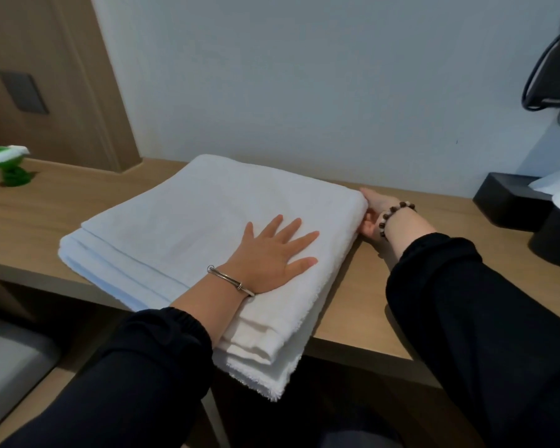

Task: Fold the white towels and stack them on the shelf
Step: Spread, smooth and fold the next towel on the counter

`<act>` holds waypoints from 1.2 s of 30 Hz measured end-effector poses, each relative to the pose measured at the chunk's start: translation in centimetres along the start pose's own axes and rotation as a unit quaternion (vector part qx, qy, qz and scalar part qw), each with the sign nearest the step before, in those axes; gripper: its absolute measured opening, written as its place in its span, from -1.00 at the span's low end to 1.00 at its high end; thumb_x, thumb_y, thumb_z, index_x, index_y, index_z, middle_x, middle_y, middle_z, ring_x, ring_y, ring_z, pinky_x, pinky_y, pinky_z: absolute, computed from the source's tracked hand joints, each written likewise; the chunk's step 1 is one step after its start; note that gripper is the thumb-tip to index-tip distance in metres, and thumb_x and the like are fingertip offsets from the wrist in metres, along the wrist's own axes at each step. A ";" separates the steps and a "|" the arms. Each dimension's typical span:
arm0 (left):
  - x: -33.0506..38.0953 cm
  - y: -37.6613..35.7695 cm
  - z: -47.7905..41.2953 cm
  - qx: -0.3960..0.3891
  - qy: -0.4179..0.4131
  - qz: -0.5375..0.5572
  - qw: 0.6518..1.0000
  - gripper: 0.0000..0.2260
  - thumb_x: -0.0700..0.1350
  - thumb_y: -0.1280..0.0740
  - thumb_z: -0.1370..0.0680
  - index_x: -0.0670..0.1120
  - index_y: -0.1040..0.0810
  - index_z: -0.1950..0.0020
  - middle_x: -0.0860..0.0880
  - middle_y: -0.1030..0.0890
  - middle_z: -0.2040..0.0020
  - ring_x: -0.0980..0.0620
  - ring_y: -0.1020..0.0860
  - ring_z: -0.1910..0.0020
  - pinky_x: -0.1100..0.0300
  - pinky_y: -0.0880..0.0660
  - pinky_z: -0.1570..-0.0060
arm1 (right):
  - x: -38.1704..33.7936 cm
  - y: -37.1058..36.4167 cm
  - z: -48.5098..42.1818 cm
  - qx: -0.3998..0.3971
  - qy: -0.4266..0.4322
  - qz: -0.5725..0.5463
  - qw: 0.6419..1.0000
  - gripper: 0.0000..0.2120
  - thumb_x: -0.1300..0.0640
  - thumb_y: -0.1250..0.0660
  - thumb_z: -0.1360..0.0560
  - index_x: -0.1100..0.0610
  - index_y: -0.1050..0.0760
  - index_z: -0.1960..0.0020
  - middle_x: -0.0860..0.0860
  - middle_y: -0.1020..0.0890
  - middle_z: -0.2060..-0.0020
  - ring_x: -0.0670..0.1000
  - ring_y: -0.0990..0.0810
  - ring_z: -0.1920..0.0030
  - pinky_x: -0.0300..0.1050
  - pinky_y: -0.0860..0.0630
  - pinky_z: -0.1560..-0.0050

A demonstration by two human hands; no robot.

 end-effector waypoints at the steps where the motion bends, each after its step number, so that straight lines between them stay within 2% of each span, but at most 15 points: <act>1: 0.0 0.0 0.0 -0.001 -0.005 0.002 1.000 -0.27 0.44 0.38 -0.32 0.32 0.17 -0.49 0.12 0.18 -0.56 0.00 0.25 -0.52 -0.29 0.22 -0.41 | -0.1 0.1 -0.2 0.000 0.002 0.003 1.000 -0.87 0.14 -0.32 -0.52 0.21 -0.54 0.10 0.06 -0.66 0.38 0.01 -0.65 0.44 -0.13 -0.58 0.41; 4: -0.1 0.0 0.1 -0.006 -0.015 0.003 1.000 -0.26 0.46 0.38 -0.30 0.33 0.18 -0.48 0.12 0.19 -0.56 0.00 0.26 -0.52 -0.30 0.22 -0.41 | -0.3 0.7 -1.0 -0.001 0.008 -0.015 1.000 -0.84 0.32 -0.17 -0.55 0.25 -0.47 0.17 0.06 -0.57 0.43 -0.02 -0.57 0.53 -0.21 -0.53 0.51; 7: -0.1 0.1 0.1 -0.007 -0.014 0.006 1.000 -0.24 0.48 0.37 -0.28 0.33 0.16 -0.48 0.12 0.19 -0.56 0.00 0.26 -0.52 -0.30 0.22 -0.41 | -0.1 1.3 -1.7 0.007 0.021 0.015 1.000 -0.90 0.31 -0.26 -0.54 0.30 -0.52 -0.01 0.10 -0.65 0.17 0.01 -0.64 0.23 -0.12 -0.62 0.31; 8: -0.1 0.1 0.1 -0.008 -0.013 0.008 1.000 -0.23 0.48 0.37 -0.28 0.33 0.16 -0.49 0.12 0.18 -0.56 0.00 0.25 -0.52 -0.30 0.22 -0.41 | 0.0 1.5 -1.9 0.004 0.023 0.046 0.999 -0.91 0.30 -0.28 -0.53 0.28 -0.53 0.00 0.09 -0.64 0.17 0.01 -0.63 0.22 -0.12 -0.63 0.31; 11: -0.1 0.0 0.0 -0.009 -0.010 0.011 1.000 -0.22 0.49 0.37 -0.27 0.32 0.15 -0.49 0.12 0.18 -0.56 0.01 0.24 -0.53 -0.30 0.22 -0.41 | -0.7 1.6 -1.6 0.049 0.060 0.170 0.982 -0.87 0.13 -0.31 -0.44 0.17 -0.45 0.24 0.04 -0.53 0.43 -0.01 -0.48 0.47 -0.15 -0.53 0.45; 14: 0.0 0.0 0.0 -0.006 -0.008 0.009 1.000 -0.21 0.49 0.38 -0.27 0.32 0.16 -0.49 0.12 0.17 -0.56 0.00 0.23 -0.53 -0.30 0.21 -0.41 | -1.3 0.5 -1.8 0.039 0.075 0.268 0.960 -0.50 -0.33 -0.21 -0.37 0.12 -0.47 0.12 0.08 -0.55 0.21 0.12 -0.55 0.27 -0.03 -0.53 0.15; 16: 0.0 -0.1 -0.1 -0.004 -0.007 0.006 1.000 -0.20 0.49 0.38 -0.27 0.31 0.16 -0.49 0.12 0.17 -0.56 0.00 0.23 -0.53 -0.30 0.20 -0.41 | -1.3 -0.3 -2.0 0.015 0.066 0.291 0.954 -0.32 -0.42 -0.18 -0.33 0.11 -0.49 -0.14 0.08 -0.55 -0.07 0.19 -0.56 -0.10 0.06 -0.47 -0.19; 17: -0.1 -0.1 -0.1 -0.003 -0.007 0.004 1.000 -0.21 0.50 0.38 -0.27 0.32 0.16 -0.49 0.12 0.16 -0.56 0.01 0.23 -0.53 -0.30 0.20 -0.41 | -1.3 -0.6 -2.1 0.020 0.061 0.297 0.953 -0.28 -0.41 -0.19 -0.32 0.12 -0.47 -0.22 0.07 -0.54 -0.13 0.18 -0.54 -0.16 0.06 -0.43 -0.25; 19: -0.2 -0.2 -0.2 0.000 -0.006 0.003 1.000 -0.22 0.50 0.37 -0.28 0.33 0.18 -0.49 0.12 0.17 -0.56 0.01 0.23 -0.53 -0.30 0.21 -0.41 | -1.5 -1.1 -2.1 0.020 0.057 0.298 0.953 -0.40 -0.34 -0.20 -0.36 0.14 -0.52 -0.09 0.08 -0.59 0.00 0.11 -0.57 -0.01 -0.06 -0.45 -0.14; 22: -0.3 -0.3 -0.3 -0.002 -0.005 0.006 1.000 -0.24 0.50 0.33 -0.30 0.33 0.19 -0.48 0.12 0.17 -0.56 0.01 0.23 -0.53 -0.29 0.21 -0.41 | -1.5 -1.8 -1.7 -0.070 0.053 0.305 0.948 -0.66 -0.07 -0.20 -0.55 0.09 -0.57 0.27 0.00 -0.60 0.32 0.01 -0.51 0.28 -0.17 -0.41 0.22; 24: -0.3 -0.3 -0.3 0.000 -0.004 0.008 1.000 -0.24 0.51 0.33 -0.29 0.34 0.17 -0.48 0.12 0.16 -0.56 0.02 0.22 -0.53 -0.29 0.20 -0.41 | -1.0 -1.6 -2.2 -0.075 0.079 0.301 0.948 -0.78 -0.02 -0.27 -0.55 0.11 -0.55 0.13 0.01 -0.61 0.18 0.04 -0.54 0.18 -0.15 -0.45 0.21; 27: -0.1 -0.1 -0.1 -0.001 -0.004 0.011 1.000 -0.24 0.51 0.32 -0.29 0.33 0.15 -0.49 0.12 0.15 -0.56 0.02 0.22 -0.53 -0.29 0.20 -0.41 | 0.2 -0.7 -3.1 0.042 0.165 0.307 0.936 -0.70 -0.03 -0.41 -0.43 0.19 -0.56 0.00 0.09 -0.64 0.03 0.13 -0.61 0.02 -0.12 -0.49 0.13; 30: 0.2 0.2 0.1 -0.012 0.002 0.003 1.000 -0.27 0.47 0.30 -0.33 0.32 0.14 -0.49 0.11 0.16 -0.56 0.01 0.22 -0.53 -0.29 0.19 -0.41 | 1.0 -1.0 -3.7 0.084 0.265 0.358 0.892 -0.70 0.05 -0.35 -0.51 0.21 -0.53 -0.15 0.13 -0.59 -0.12 0.16 -0.54 -0.15 -0.11 -0.43 -0.07; 34: 1.5 0.0 0.9 -0.033 -0.015 -0.011 0.999 -0.46 0.35 0.24 -0.52 0.30 0.21 -0.49 0.08 0.21 -0.56 -0.01 0.26 -0.52 -0.29 0.21 -0.41 | 1.0 -1.9 -3.9 0.122 0.297 0.380 0.867 -0.75 0.10 -0.28 -0.56 0.20 -0.48 -0.18 0.16 -0.57 -0.16 0.18 -0.52 -0.16 -0.13 -0.40 -0.03; 36: 2.5 -0.3 2.0 -0.038 -0.041 0.011 0.998 -0.44 0.37 0.25 -0.51 0.29 0.24 -0.49 0.09 0.22 -0.55 0.02 0.27 -0.52 -0.26 0.25 -0.41 | 0.9 -2.5 -3.9 0.136 0.307 0.404 0.851 -0.77 0.10 -0.26 -0.57 0.19 -0.46 -0.17 0.16 -0.57 -0.13 0.18 -0.52 -0.14 -0.12 -0.39 0.02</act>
Point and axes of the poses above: each hand's wrist, its own z-axis away from the middle knuckle, its own y-axis out of the back of the hand, x = y × z, the point moved 1 cm from there along -z, towards the middle knuckle
